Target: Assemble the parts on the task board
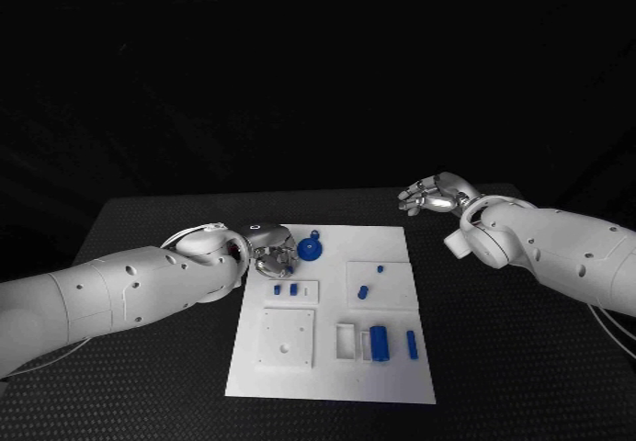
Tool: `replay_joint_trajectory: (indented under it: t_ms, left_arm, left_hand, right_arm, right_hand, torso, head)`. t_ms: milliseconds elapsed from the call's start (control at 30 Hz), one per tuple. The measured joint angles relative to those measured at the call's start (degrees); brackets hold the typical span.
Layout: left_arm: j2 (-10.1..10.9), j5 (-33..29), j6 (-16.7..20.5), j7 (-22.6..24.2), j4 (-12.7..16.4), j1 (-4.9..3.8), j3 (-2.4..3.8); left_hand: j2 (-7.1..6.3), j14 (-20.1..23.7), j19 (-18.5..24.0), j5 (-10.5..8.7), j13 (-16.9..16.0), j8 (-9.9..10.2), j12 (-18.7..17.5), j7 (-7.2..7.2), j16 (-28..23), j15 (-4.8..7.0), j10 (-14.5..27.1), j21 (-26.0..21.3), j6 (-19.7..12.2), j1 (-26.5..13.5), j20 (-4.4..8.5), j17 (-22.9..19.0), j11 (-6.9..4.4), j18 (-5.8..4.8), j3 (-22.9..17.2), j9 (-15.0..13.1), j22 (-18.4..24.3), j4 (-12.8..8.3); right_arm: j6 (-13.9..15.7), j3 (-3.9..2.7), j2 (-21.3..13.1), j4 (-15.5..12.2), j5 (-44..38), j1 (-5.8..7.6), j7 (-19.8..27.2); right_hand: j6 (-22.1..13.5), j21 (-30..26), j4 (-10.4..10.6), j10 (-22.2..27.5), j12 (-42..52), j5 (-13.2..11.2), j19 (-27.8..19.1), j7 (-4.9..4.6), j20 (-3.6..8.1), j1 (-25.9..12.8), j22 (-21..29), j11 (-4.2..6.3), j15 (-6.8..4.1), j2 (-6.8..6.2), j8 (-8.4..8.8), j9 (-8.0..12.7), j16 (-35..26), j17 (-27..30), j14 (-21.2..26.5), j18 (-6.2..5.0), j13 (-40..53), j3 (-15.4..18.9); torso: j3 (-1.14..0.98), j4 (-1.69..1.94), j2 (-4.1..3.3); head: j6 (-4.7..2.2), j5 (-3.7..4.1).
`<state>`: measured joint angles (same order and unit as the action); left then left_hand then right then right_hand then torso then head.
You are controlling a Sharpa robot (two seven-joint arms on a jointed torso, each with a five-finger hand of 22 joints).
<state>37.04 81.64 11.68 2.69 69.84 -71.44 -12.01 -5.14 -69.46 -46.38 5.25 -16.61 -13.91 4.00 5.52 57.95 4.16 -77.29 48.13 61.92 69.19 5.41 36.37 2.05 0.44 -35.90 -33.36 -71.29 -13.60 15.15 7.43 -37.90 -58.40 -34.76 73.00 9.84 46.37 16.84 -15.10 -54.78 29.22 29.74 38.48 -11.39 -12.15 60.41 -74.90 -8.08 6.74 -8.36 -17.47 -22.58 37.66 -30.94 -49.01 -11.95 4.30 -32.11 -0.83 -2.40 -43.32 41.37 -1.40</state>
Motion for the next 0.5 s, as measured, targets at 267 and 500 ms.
replay_joint_trajectory:
  t_ms: [267,500]
  left_arm:
    - [0.2,0.1,-0.1,0.0,0.1,0.02,0.01]
    - [0.5,-0.2,0.1,0.0,0.2,0.31,-0.22]
  left_hand:
    - [-0.86,0.7,0.3,0.0,0.2,0.5,0.0,0.72,0.5,-0.1,0.0,0.0,-1.6,-0.7,-0.08,0.0,0.0,-0.01,0.0,0.5,-0.4,0.0]
    - [-2.41,1.1,0.3,0.12,-0.2,1.8,0.7,0.9,0.7,0.32,-0.4,0.0,-4.1,-0.7,-0.08,0.0,-0.01,0.0,0.1,1.3,-0.6,0.1]
  right_arm:
    - [0.0,0.0,0.0,0.0,0.0,0.0,0.0]
    - [0.0,0.0,0.0,0.0,0.0,0.0,0.0]
  right_hand:
    - [0.0,0.0,0.0,0.0,0.0,0.0,0.0,0.0,0.0,0.0,0.0,0.0,0.0,0.0,0.0,0.0,0.0,0.0,0.0,0.01,0.0,0.0]
    - [0.0,0.0,0.0,0.0,0.0,0.0,0.0,0.0,0.0,0.0,0.0,0.0,0.0,0.0,0.0,0.0,0.0,0.1,0.0,0.0,0.0,0.0]
  torso:
    - [0.02,0.03,0.01]
    - [0.03,0.07,0.01]
  head:
    - [0.02,0.03]
    - [-0.04,0.05]
